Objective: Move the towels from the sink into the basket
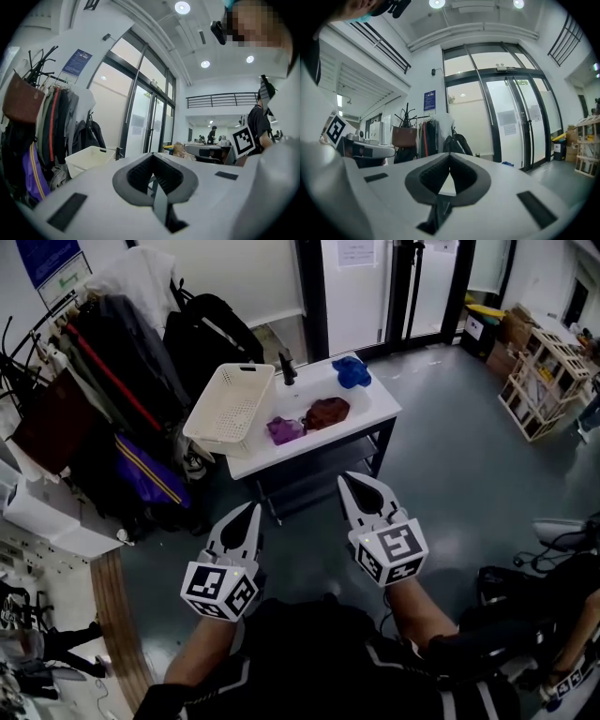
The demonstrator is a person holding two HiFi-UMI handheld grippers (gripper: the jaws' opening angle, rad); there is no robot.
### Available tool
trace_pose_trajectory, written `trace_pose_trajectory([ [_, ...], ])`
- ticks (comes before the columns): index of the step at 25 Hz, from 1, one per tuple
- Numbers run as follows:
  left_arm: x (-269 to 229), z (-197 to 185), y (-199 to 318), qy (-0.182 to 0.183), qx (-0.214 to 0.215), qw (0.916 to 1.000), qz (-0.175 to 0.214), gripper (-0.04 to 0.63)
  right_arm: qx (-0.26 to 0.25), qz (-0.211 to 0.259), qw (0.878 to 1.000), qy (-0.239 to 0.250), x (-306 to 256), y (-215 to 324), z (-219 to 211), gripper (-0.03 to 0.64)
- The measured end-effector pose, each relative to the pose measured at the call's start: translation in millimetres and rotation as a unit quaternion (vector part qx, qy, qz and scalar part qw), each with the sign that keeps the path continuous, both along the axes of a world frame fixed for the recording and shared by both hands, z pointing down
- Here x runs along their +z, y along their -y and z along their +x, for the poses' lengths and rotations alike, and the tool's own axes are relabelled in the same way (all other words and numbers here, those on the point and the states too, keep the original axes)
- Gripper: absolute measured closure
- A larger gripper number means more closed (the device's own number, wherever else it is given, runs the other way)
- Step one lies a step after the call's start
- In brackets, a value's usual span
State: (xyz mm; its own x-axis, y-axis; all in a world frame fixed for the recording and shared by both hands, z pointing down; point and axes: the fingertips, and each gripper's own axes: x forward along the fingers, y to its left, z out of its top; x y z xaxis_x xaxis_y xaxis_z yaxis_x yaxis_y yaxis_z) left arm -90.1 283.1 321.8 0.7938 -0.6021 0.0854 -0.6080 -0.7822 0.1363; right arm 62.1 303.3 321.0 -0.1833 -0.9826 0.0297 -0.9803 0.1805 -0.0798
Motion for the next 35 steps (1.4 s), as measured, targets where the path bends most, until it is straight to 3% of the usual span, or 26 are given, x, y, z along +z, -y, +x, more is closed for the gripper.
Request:
trace_pose_trajectory([
  [7,14.8,1.6,27.2,0.004,-0.017,0.9997,-0.019,0.592,-0.006,-0.012,1.000,0.010,9.8,29.1,10.2,0.614],
  [14,16.4,8.1,83.3,-0.014,-0.009,0.9998,-0.012,0.592,0.008,-0.013,1.000,-0.001,10.4,75.5,20.6,0.614],
  [19,3.9,15.8,128.7,-0.022,0.002,0.9998,0.002,0.592,0.008,-0.011,1.000,-0.021,1.5,118.9,23.4,0.614],
  [35,6.4,5.0,267.5,-0.027,0.007,0.9995,-0.013,0.592,0.010,-0.032,0.999,-0.025,9.6,269.0,22.0,0.614],
])
